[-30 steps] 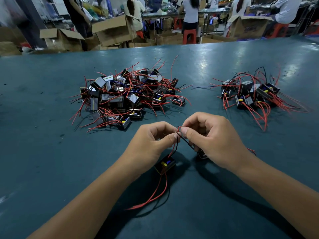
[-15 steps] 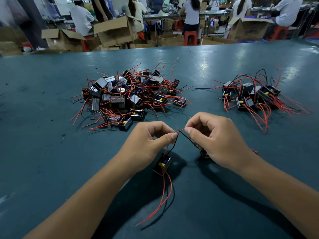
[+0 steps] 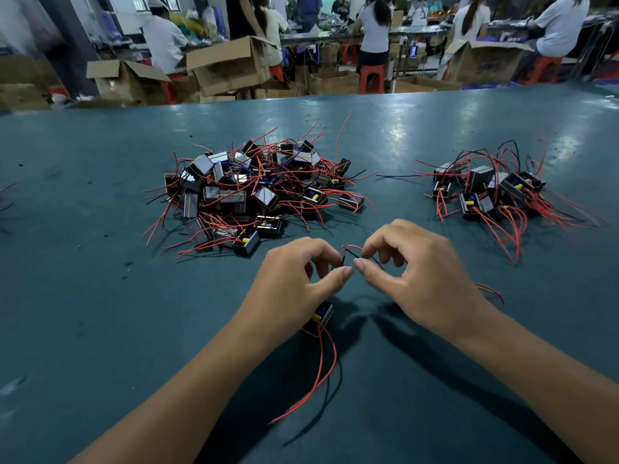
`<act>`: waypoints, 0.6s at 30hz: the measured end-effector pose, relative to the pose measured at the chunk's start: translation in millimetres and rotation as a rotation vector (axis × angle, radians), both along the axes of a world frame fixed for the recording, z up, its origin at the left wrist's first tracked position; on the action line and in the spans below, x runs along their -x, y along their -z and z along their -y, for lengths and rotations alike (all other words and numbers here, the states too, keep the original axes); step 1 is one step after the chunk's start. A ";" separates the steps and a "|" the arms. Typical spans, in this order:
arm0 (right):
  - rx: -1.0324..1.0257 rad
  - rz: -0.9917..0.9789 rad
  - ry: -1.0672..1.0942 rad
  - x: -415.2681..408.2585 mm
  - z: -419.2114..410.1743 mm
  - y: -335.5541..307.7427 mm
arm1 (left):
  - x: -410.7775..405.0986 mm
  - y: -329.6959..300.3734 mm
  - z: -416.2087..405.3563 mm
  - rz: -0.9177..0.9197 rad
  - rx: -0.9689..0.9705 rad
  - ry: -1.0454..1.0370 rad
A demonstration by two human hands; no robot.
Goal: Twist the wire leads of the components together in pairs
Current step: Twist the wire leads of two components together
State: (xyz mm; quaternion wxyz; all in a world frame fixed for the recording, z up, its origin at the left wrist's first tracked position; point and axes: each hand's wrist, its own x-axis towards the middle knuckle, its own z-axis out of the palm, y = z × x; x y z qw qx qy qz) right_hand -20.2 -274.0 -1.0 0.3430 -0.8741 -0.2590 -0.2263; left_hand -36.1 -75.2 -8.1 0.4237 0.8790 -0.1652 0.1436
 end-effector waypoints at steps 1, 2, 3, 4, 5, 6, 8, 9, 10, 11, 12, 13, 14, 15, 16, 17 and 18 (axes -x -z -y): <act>-0.003 0.000 0.008 0.1 -0.5 0.2 | 0.0 0.9 1.3 0.013 -0.020 -0.005; 0.000 0.000 0.011 0.3 -1.1 0.5 | 0.0 1.6 2.1 0.020 -0.033 -0.007; 0.005 0.002 0.008 0.3 -1.5 0.9 | -0.3 1.9 2.5 0.025 -0.038 -0.011; 0.008 0.007 0.008 0.2 -1.5 0.8 | -0.5 1.8 2.4 0.025 -0.033 -0.014; 0.005 0.010 0.012 -0.1 -1.1 0.1 | -0.8 1.1 1.6 0.019 -0.019 -0.015; -0.002 0.007 0.017 -1.0 0.2 -1.5 | -1.4 -0.1 0.2 0.006 -0.003 -0.010; -0.006 -0.010 -0.001 -3.0 3.2 -5.1 | -1.9 -3.7 -3.0 -0.036 0.003 0.019; 0.003 -0.025 -0.030 -3.6 4.7 -7.4 | -1.6 -5.7 -4.4 -0.058 -0.002 0.041; 0.011 -0.056 -0.070 -4.3 7.2 -9.7 | -1.5 -7.5 -6.5 -0.075 -0.007 0.061; 0.019 -0.111 -0.115 -5.6 11.6 -12.4 | -1.9 -8.9 -9.5 -0.085 -0.011 0.076; 0.044 -0.187 -0.153 -7.8 17.7 -16.3 | -3.2 -10.2 -13.8 -0.095 -0.013 0.082; 0.103 -0.283 -0.183 -10.4 25.9 -20.7 | -4.8 -11.5 -19.3 -0.118 -0.018 0.086; 0.210 -0.378 -0.200 -13.6 35.2 -24.5 | -6.4 -12.4 -25.2 -0.161 -0.030 0.093; 0.360 -0.448 -0.199 -16.4 43.6 -27.5 | -8.1 -12.9 -30.2 -0.220 -0.061 0.104; 0.521 -0.481 -0.185 -17.9 49.4 -28.6 | -8.9 -12.4 -34.1 -0.282 -0.121 0.116; 0.650 -0.484 -0.165 -19.0 51.7 -27.0 | -9.2 -11.5 -36.3 -0.333 -0.204 0.126; 0.719 -0.472 -0.134 -20.0 50.8 -23.9 | -9.0 -9.6 -36.8 -0.370 -0.286 0.133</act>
